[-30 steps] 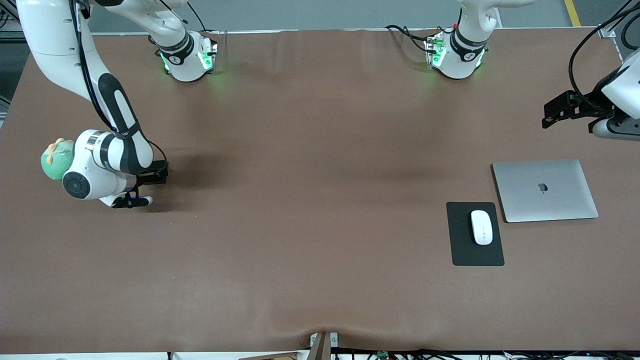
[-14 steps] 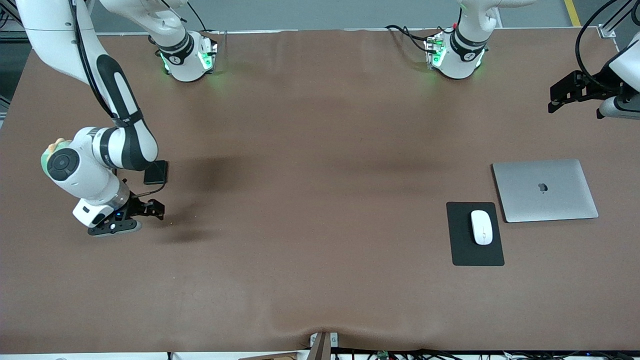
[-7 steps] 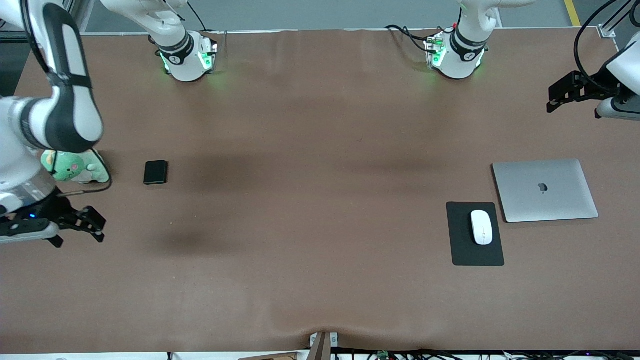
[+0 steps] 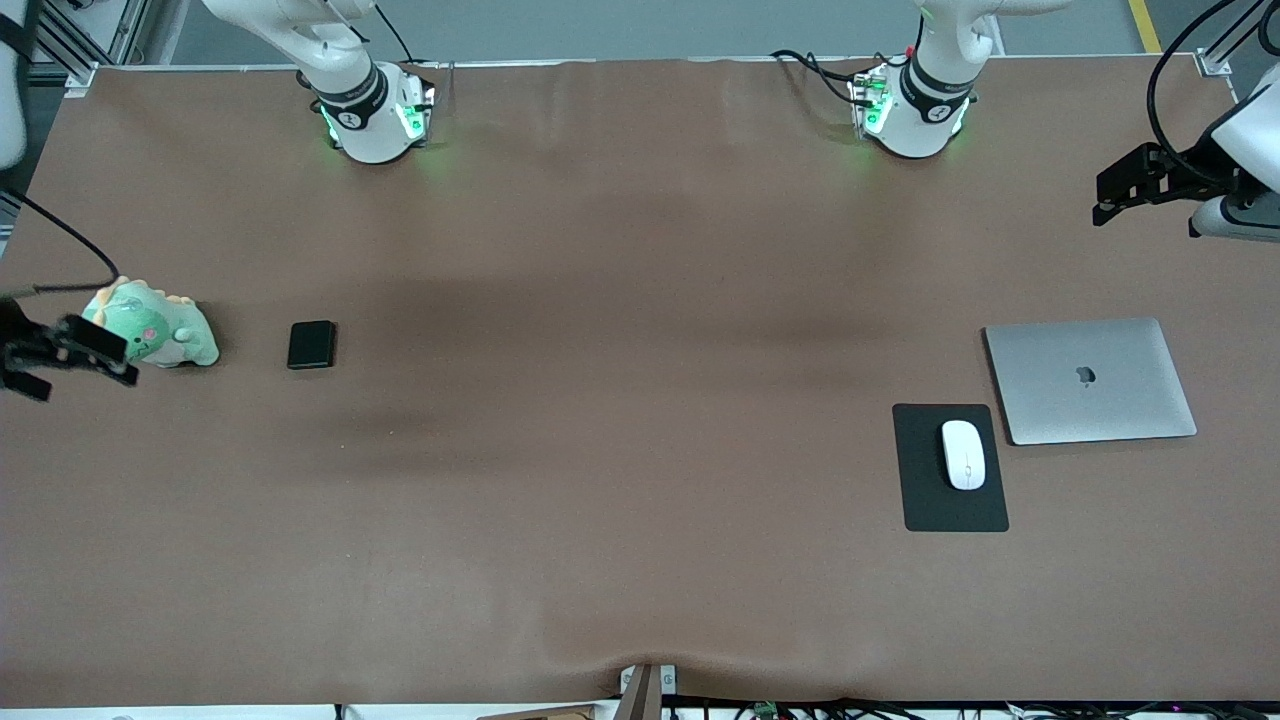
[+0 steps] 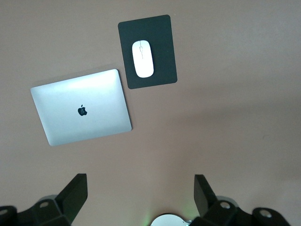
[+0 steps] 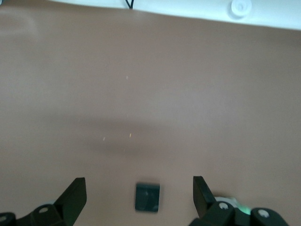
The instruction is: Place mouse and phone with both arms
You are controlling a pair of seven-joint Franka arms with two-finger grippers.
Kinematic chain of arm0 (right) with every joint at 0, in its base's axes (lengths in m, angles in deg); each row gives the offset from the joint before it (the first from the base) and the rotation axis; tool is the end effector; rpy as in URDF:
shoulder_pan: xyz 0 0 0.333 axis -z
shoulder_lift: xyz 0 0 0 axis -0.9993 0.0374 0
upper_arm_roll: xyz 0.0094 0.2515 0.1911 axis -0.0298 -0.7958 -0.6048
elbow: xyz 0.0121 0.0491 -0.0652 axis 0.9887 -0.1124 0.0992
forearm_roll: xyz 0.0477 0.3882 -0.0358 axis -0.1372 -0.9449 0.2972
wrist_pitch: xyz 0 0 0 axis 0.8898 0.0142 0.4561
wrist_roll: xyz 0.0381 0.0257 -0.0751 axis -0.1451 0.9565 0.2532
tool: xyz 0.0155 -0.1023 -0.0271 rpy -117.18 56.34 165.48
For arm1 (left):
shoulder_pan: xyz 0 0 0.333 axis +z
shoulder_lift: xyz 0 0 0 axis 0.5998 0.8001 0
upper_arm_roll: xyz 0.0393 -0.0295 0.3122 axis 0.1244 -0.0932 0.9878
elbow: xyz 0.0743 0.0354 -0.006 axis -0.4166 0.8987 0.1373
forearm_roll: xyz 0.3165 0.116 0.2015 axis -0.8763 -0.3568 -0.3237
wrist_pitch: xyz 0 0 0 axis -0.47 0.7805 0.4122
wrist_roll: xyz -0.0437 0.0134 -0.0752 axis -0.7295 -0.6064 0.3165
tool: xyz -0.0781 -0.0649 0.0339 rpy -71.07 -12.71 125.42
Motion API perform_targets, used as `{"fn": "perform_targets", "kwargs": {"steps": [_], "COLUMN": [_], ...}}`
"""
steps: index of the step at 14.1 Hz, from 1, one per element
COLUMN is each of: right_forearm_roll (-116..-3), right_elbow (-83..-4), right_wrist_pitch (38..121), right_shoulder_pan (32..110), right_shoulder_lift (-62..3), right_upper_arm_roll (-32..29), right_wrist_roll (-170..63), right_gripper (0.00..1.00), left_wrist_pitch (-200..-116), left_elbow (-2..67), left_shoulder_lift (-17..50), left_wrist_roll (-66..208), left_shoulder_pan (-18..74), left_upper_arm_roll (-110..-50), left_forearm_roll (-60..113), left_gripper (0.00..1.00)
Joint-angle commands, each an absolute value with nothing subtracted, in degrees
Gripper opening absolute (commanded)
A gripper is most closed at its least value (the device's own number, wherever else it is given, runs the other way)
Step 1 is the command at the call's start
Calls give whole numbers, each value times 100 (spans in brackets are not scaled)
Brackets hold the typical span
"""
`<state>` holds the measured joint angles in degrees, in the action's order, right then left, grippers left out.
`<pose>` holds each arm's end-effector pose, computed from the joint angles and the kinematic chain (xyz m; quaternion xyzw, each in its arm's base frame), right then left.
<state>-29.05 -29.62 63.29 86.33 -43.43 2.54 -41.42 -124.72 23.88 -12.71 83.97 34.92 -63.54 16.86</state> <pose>0.6152 -0.0693 0.5921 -0.9950 -0.0753 -0.0576 0.0306 0.5213 -0.0307 0.6457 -0.9960 0.0846 0.0283 0.0056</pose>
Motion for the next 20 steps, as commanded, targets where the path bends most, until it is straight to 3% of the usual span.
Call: {"fn": "perform_targets", "kwargs": {"steps": [1, 7, 10, 20], "right_forearm_roll": [-2855, -2846, -2714, -2591], "right_elbow": [-3036, -3176, -3650, -3159], "right_wrist_pitch": [5733, 4255, 4245, 4315], "right_shoulder_pan": [8724, 8671, 8715, 8794], "right_shoulder_lift": [-4812, -5409, -5779, -5516], "right_upper_arm_roll": [128, 50, 5, -108], "right_wrist_roll": [-4119, -6404, -6413, -6334], "right_gripper": [100, 100, 100, 100], "left_wrist_pitch": [-12410, -12384, -12384, -12393], "left_elbow": [2426, 2426, 2409, 2391], "left_shoulder_lift": [-1342, -1342, -1342, -1325], "left_wrist_roll": [8364, 8399, 8417, 8364], "left_shoulder_pan": [3475, 3483, 3492, 3483], "left_upper_arm_roll": [-6342, -6325, -6307, -6299], "left_forearm_roll": [1678, 1678, 1669, 1661], "left_gripper": [100, 100, 100, 100]}}
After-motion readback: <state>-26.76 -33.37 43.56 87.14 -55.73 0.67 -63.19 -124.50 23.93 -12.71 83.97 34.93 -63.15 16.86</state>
